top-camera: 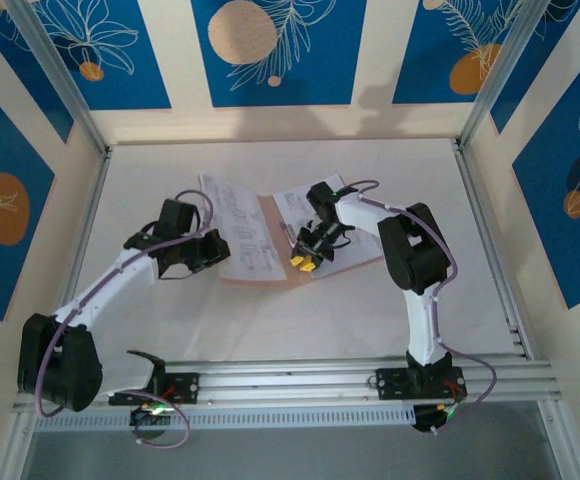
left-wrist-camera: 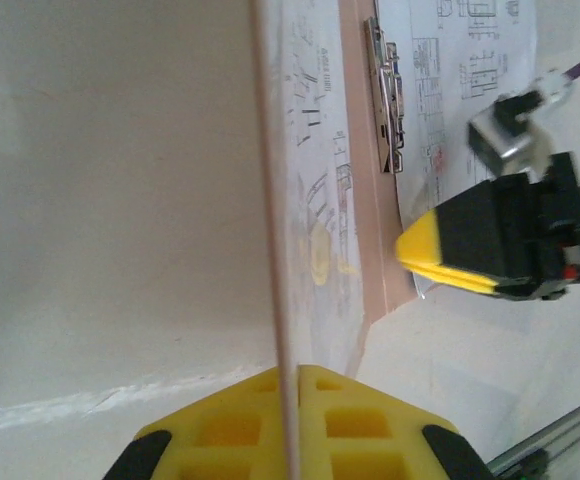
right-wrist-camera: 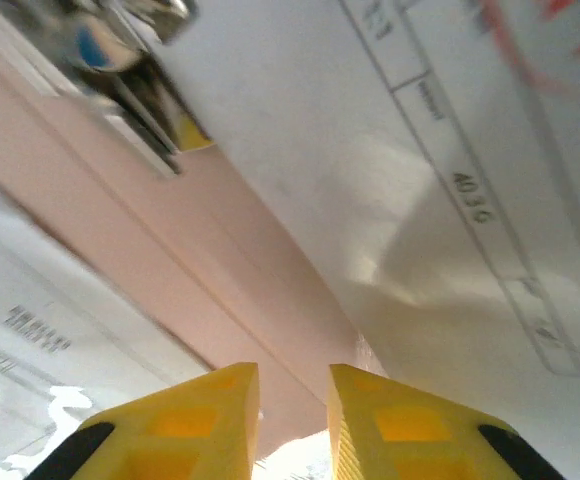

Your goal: Put the files into the folder

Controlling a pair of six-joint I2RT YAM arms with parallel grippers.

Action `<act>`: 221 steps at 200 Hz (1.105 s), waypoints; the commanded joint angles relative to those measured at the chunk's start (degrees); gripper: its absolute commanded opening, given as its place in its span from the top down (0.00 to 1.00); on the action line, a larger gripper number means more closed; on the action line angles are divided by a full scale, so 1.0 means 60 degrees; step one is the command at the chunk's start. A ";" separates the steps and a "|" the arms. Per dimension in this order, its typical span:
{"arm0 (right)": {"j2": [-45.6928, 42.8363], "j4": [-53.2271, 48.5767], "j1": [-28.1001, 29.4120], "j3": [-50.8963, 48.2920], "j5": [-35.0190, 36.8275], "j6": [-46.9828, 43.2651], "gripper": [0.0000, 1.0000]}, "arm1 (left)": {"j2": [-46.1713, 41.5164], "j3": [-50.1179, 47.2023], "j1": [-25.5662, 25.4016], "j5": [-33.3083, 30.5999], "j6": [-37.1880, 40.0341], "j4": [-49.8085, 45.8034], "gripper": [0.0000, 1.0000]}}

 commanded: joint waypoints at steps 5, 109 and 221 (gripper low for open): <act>-0.1262 0.0342 -0.0251 0.0011 0.0244 0.0521 0.71 | 0.0368 0.1355 -0.0023 -0.0936 0.1807 -0.2792 1.00; -0.3817 0.1407 -0.1238 -0.1792 0.1647 0.0335 0.73 | 0.2545 0.6263 -0.0579 -0.3291 0.3311 -0.6289 1.00; -0.6205 0.1581 -0.2131 -0.3460 0.1701 0.0423 0.70 | 0.5599 1.0160 -0.2843 -0.2515 0.1916 -0.5962 0.56</act>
